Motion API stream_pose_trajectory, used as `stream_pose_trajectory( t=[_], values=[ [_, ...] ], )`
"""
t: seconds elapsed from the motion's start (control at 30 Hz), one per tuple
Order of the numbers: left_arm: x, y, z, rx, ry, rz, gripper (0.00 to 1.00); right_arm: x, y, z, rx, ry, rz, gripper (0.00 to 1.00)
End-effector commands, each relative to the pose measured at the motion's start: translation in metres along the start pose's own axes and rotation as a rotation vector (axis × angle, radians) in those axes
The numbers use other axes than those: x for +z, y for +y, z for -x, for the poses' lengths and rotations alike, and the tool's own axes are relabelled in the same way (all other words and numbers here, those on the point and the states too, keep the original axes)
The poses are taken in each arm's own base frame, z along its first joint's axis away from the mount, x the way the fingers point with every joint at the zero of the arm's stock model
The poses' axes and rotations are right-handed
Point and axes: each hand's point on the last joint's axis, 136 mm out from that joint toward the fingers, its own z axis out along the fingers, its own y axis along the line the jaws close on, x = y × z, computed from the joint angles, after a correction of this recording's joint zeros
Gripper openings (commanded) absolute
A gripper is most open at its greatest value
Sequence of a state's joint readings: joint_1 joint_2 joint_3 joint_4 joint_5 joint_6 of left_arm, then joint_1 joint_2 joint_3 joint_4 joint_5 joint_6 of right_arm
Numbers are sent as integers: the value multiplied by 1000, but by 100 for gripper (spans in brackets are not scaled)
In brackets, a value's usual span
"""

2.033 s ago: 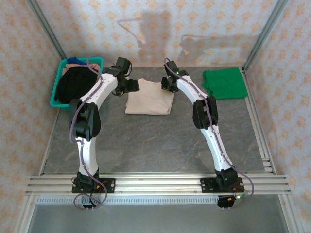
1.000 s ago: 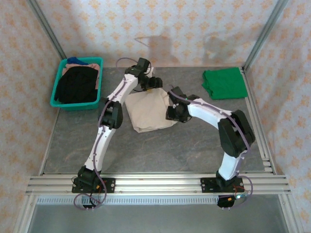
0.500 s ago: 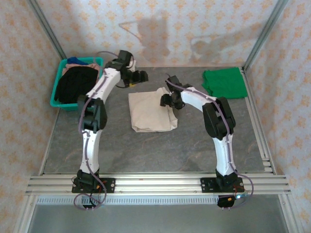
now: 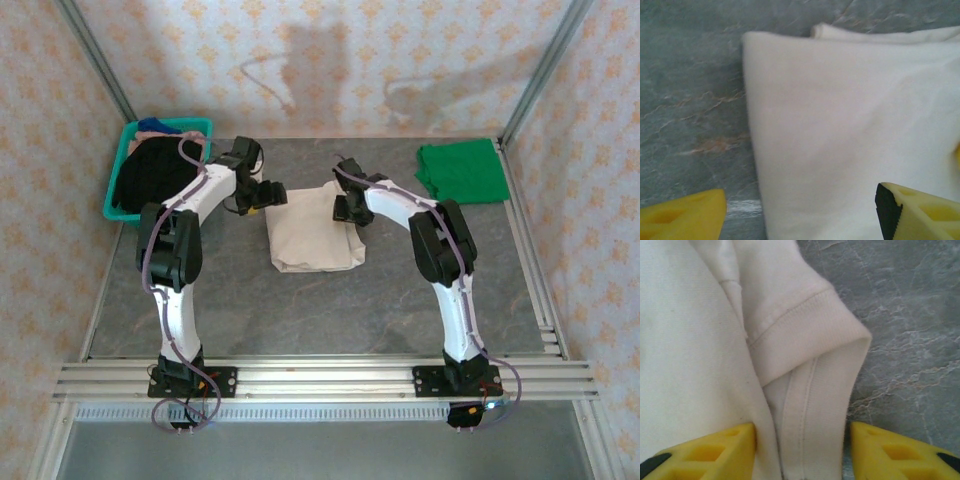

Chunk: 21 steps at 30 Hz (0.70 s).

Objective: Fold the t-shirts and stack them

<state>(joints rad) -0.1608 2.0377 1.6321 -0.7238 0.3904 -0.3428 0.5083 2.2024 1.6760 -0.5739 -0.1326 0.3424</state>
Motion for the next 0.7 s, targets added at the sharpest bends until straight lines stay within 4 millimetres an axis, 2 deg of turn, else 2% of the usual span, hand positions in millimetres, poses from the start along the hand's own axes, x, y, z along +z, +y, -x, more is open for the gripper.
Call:
stream_pose_trajectory(
  t=[0.0, 0.07, 0.17, 0.27, 0.3, 0.33, 0.47, 0.67],
  values=[
    [-20, 7, 13, -13, -75, 14, 78, 23, -5, -48, -11, 145, -79, 40],
    [-21, 12, 10, -21, -72, 21, 77, 23, -14, -50, -11, 141, -128, 28],
    [-28, 20, 7, -36, -76, 34, 76, 16, -22, -48, -1, 118, -150, 19],
    [-35, 28, 6, -49, -83, 38, 75, -1, -25, -37, 4, 74, -144, 8],
    [-48, 27, 9, -48, -111, 30, 74, -8, -27, -32, 6, 56, -145, 4],
    [-52, 29, 8, -52, -117, 34, 74, -15, -28, -27, 4, 38, -145, 1],
    [-67, 39, 8, -58, -138, 47, 73, -46, -36, 0, -13, -37, -128, 0],
    [-83, 55, 7, -89, -163, 58, 72, -97, -61, 55, -175, -229, -232, 0]
  ],
)
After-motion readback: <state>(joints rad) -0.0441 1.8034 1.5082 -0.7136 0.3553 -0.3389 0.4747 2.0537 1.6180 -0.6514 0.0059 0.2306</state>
